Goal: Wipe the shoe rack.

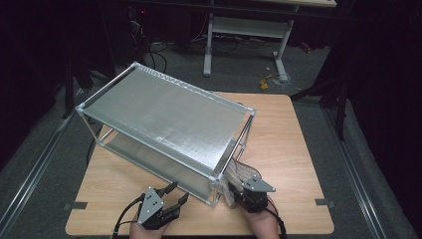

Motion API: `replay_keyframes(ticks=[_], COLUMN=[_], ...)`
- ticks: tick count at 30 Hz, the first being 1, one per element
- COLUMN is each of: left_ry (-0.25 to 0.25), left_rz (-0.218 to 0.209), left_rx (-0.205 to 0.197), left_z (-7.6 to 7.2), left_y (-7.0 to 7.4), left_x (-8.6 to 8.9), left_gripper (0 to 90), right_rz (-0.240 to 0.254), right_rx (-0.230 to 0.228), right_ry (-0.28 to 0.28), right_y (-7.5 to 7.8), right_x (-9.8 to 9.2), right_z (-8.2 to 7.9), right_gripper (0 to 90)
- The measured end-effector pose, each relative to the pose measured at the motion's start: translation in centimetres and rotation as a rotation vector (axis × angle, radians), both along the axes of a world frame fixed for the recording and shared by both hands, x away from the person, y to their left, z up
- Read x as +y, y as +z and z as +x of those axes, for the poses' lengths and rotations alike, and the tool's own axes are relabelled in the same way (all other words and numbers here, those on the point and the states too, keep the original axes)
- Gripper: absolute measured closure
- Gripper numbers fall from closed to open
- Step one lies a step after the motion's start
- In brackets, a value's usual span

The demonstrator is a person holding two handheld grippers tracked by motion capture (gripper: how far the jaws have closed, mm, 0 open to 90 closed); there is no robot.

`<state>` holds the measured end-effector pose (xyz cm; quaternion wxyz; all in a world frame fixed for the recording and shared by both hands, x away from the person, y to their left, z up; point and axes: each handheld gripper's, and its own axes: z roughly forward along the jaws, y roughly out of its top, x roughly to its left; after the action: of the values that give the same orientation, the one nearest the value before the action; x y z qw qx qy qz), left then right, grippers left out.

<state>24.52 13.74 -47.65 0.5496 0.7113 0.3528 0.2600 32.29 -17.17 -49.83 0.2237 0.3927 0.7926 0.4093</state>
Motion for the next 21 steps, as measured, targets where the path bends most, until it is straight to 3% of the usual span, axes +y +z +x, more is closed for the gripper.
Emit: replay_keyframes(ticks=[10, 21], left_ry=[-0.003, -0.01], left_rz=[-0.003, 0.001], left_rx=[0.011, 0.011], left_z=[-0.1, -0.1], left_y=[-0.1, -0.2], left_x=[-0.1, -0.2], left_gripper=[48.5, 48.5], right_rz=[-0.021, -0.033], right_rx=[-0.025, -0.026], right_ry=[-0.129, -0.232], right_y=[0.0, 0.0], right_x=[-1.6, -2.9], right_z=[5.2, 7.5], right_gripper=[67.4, 67.2])
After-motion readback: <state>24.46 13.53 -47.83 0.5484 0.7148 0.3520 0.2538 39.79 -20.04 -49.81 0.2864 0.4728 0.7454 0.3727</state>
